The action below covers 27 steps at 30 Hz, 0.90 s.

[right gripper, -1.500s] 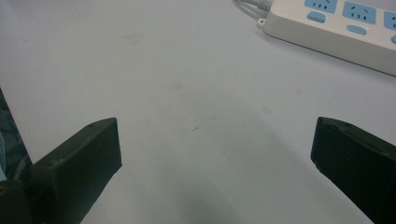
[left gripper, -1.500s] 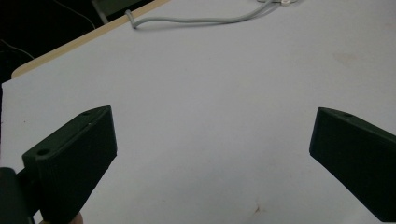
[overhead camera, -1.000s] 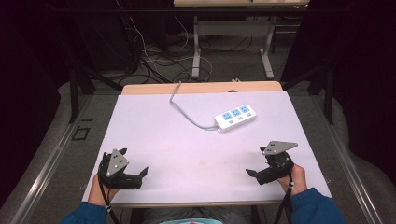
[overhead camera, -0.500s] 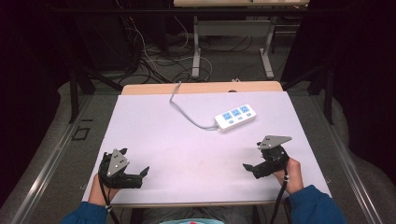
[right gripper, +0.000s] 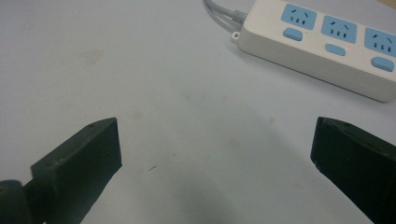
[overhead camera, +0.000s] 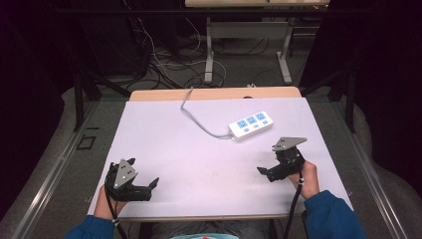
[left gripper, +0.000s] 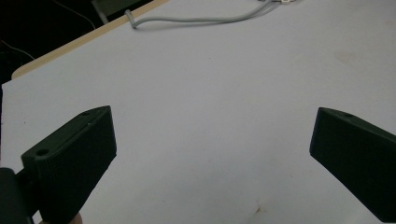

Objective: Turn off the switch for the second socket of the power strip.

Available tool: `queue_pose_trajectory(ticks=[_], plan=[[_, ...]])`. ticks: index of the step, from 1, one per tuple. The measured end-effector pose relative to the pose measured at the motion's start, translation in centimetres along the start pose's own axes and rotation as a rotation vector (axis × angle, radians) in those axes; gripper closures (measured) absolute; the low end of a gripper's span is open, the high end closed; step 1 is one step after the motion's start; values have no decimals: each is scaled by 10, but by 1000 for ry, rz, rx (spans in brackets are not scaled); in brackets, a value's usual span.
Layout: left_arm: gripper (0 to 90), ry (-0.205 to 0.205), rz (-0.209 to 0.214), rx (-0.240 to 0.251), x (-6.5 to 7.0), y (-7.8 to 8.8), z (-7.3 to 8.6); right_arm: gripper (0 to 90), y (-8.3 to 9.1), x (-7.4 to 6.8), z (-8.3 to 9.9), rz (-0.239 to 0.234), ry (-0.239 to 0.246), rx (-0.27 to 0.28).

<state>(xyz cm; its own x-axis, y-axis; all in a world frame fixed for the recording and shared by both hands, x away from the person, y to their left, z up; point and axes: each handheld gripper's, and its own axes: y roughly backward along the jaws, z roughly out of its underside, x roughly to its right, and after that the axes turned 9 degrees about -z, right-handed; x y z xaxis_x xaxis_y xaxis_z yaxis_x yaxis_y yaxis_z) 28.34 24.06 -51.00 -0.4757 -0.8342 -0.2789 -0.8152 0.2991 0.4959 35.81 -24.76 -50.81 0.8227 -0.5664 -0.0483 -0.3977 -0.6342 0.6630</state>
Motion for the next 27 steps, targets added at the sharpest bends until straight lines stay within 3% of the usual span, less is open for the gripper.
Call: queue_pose_trajectory(ticks=[15,27], plan=[[4,3,5,-4,1,0,0,12,-7,19,-11,21,-31,8],[3,5,5,-6,1,0,1,12,-18,42,-21,24,-74,28]])
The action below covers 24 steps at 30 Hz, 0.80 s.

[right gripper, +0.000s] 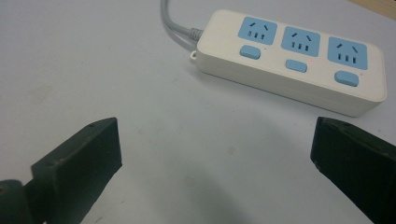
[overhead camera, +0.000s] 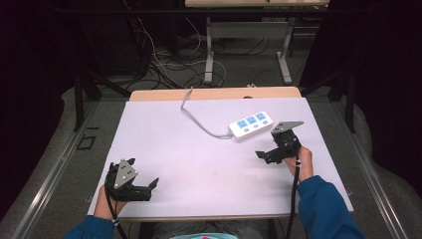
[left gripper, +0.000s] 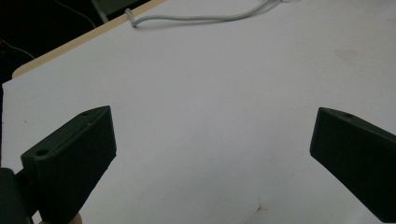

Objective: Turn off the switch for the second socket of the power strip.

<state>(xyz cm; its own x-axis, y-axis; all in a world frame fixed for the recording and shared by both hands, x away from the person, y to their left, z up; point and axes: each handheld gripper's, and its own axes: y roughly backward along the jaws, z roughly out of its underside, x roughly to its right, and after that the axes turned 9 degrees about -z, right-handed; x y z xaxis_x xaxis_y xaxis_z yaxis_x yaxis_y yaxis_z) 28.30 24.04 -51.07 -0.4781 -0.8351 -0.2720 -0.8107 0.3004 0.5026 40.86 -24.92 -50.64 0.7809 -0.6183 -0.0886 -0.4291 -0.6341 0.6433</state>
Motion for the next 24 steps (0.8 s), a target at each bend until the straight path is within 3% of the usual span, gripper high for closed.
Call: queue_pose_trajectory(ticks=[12,24], plan=[[2,-3,3,-1,0,0,0,11,-10,16,-8,7,-36,-22],[3,-9,2,-1,1,-2,-1,10,-26,40,-15,-3,-65,-37]])
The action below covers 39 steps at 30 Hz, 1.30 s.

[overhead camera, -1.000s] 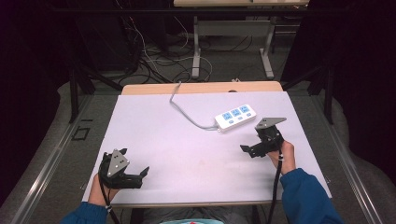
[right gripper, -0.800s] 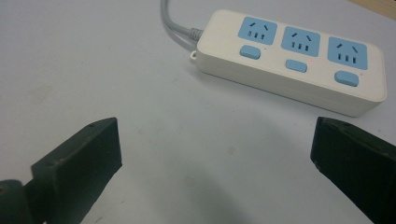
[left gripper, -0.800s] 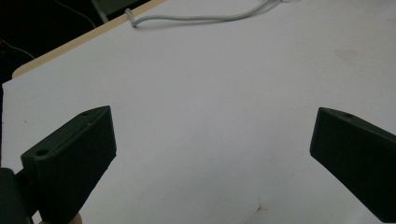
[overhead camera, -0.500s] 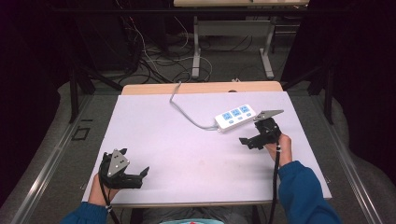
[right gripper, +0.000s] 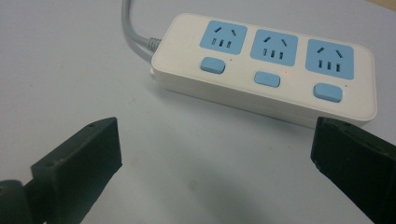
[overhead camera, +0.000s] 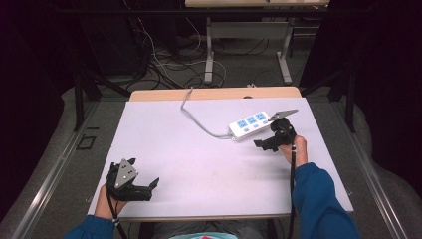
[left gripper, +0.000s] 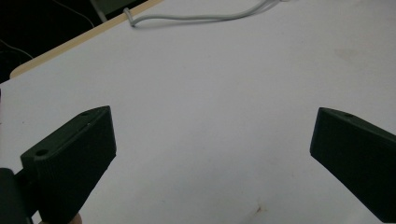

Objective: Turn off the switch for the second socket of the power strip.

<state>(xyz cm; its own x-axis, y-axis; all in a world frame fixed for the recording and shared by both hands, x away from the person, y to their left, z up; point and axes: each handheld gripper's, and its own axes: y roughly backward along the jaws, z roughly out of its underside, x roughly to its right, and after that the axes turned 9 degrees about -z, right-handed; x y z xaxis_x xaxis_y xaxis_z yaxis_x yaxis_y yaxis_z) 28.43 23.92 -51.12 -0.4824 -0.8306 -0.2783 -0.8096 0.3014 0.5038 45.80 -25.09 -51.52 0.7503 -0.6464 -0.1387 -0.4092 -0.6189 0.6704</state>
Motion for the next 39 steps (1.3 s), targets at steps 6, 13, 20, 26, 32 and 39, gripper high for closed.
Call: queue_pose_trajectory(ticks=[6,13,20,26,32,39], plan=[[3,2,-1,-1,1,1,0,0,-4,3,-5,-8,-11,6],[3,3,1,-2,0,0,0,0,-9,7,-8,-10,-3,7],[3,-1,-7,0,1,0,0,0,-8,13,-12,-16,-13,41],[2,1,-4,-2,0,1,0,0,-10,16,-13,-2,-27,36],[2,-4,-9,0,1,0,0,0,-10,20,-18,15,-9,68],[2,-3,-10,0,1,0,0,0,-15,22,-25,-2,-13,71]])
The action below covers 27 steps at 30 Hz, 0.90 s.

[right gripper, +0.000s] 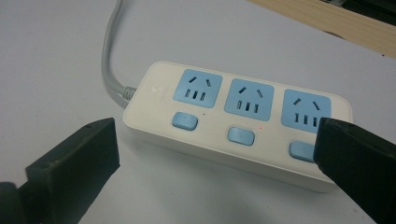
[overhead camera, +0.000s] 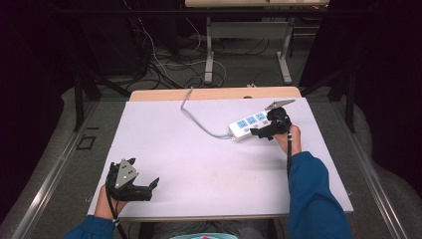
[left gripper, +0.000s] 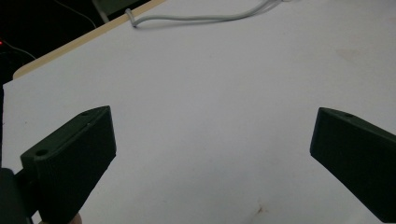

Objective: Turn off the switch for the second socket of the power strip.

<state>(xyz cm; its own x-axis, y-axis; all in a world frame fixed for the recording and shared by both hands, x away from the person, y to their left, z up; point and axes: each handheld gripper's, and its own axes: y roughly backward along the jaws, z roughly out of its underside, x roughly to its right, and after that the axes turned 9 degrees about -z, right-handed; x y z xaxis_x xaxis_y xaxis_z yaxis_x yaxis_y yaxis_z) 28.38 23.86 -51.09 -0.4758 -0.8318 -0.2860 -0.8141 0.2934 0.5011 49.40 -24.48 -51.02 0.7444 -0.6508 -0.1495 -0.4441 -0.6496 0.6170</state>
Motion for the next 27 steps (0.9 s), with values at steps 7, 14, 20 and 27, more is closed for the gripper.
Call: queue_pose_trajectory(ticks=[7,14,20,27], plan=[[2,2,-2,2,0,0,0,0,-3,2,-4,-5,-8,20],[3,8,-7,11,1,0,0,0,-3,5,-8,-1,-9,39],[4,8,-7,6,0,0,0,45,-2,5,-10,20,-5,66],[4,2,-13,4,0,0,-1,165,-3,7,-8,22,-9,69]])
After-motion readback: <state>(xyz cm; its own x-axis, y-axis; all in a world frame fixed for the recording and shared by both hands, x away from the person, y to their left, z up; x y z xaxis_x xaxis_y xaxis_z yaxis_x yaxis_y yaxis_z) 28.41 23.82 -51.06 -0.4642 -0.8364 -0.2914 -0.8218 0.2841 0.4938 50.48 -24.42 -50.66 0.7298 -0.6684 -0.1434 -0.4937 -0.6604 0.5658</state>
